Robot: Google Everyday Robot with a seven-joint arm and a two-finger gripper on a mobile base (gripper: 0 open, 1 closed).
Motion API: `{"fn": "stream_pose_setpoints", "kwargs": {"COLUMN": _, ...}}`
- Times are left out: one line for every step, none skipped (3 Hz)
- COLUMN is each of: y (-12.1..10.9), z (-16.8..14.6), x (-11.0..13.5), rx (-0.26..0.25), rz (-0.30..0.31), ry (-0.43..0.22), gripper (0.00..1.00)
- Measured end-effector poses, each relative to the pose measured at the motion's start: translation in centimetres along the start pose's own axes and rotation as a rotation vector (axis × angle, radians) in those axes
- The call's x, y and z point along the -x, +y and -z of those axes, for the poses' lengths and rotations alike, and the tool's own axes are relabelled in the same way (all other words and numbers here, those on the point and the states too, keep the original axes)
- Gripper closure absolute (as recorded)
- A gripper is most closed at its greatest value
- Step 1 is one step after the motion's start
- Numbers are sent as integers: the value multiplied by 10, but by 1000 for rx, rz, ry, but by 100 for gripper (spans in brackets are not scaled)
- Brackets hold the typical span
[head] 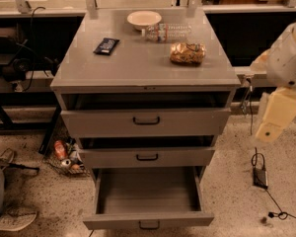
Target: Close bottom drawer
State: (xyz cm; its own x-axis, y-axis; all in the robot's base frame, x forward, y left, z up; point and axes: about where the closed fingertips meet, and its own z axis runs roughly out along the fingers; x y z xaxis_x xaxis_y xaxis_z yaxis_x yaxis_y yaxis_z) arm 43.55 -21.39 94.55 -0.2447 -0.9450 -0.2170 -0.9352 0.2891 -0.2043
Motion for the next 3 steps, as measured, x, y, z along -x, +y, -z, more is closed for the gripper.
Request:
{"fn": "stream_pose_setpoints", "kwargs": {"y": 25, "z": -65, "x": -5, "rx": 94, "rz": -46, "ry": -11, "gripper": 0}}
{"fn": "stream_pose_setpoints", "kwargs": {"y": 65, "z": -148, "x": -11, "rx": 242, "rz": -101, "ry": -15, "gripper": 0}}
{"fn": "stream_pose_setpoints", "kwargs": {"y": 79, "z": -171, "x": -16, "rx": 289, "rz": -112, "ry": -7, "gripper": 0}}
